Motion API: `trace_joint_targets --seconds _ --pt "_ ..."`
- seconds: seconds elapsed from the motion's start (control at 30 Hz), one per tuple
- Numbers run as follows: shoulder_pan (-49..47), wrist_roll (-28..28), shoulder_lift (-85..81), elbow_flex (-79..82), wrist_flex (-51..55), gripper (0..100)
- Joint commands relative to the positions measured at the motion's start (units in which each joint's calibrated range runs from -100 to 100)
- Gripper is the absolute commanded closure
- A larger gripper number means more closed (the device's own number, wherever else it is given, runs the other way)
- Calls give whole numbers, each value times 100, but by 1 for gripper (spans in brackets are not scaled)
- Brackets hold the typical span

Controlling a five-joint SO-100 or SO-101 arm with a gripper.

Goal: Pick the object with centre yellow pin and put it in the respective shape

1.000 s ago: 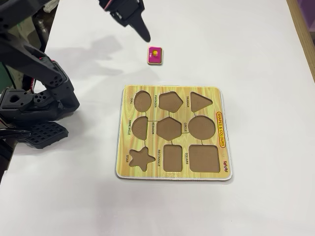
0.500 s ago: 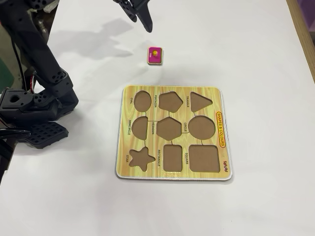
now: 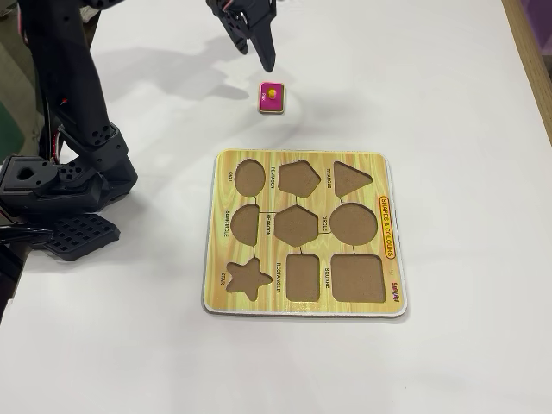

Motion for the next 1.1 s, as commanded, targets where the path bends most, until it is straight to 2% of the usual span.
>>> trace_joint_targets --seconds 0.0,0.53,1.07 --pt "77 16 147 -315 14 79" --pt "399 10 967 -603 -81 79" --pt "575 5 1051 -1034 -90 79"
